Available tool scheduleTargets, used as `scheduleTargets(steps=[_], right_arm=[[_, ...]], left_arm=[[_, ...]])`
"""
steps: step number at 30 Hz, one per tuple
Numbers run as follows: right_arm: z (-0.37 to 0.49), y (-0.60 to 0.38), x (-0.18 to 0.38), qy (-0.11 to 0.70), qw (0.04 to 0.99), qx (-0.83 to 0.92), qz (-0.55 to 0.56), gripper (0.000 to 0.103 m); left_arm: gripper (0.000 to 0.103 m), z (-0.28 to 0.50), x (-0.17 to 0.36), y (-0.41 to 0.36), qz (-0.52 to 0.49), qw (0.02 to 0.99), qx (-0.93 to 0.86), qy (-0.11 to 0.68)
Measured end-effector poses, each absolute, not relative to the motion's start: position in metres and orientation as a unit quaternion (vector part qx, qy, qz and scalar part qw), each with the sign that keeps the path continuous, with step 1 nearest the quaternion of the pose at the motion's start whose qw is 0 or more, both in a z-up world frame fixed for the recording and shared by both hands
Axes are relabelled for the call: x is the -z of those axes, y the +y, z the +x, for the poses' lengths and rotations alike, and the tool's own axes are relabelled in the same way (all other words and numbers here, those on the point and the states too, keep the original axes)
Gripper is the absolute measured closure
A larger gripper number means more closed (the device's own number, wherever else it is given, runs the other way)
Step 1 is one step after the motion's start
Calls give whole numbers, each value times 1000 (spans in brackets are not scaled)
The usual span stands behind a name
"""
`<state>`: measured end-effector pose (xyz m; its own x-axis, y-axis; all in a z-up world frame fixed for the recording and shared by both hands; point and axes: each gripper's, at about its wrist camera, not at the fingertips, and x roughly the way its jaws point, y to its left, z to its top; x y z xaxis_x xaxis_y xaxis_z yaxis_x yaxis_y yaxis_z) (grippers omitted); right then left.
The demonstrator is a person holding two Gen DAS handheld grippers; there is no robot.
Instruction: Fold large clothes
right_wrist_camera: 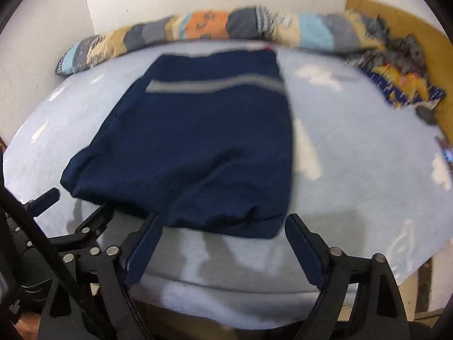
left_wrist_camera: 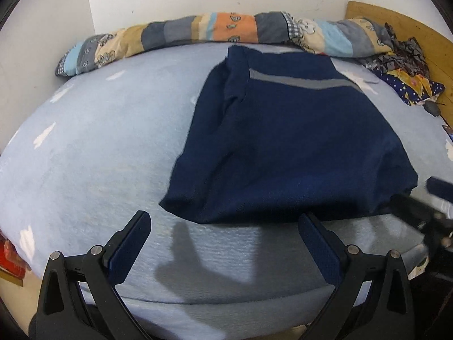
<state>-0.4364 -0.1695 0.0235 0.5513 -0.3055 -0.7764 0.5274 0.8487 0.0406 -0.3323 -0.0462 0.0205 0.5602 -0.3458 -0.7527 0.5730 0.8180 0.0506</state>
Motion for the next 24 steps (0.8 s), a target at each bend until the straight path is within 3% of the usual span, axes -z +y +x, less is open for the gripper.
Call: scheduleTargets(steps=[7,18,24], right_arm=[[-453,-180,-38,364,878,262,168,10],[-456,-153,-49,342,896,253,123,10],[-456,-152,-52,335,901,252,113,10]], left_arm=[[0,-341,-41,-36,139,893,255,344],[0,-349,-61,-21,136,920,217,296],[0,-340,-66,-27,142,907,218,332]])
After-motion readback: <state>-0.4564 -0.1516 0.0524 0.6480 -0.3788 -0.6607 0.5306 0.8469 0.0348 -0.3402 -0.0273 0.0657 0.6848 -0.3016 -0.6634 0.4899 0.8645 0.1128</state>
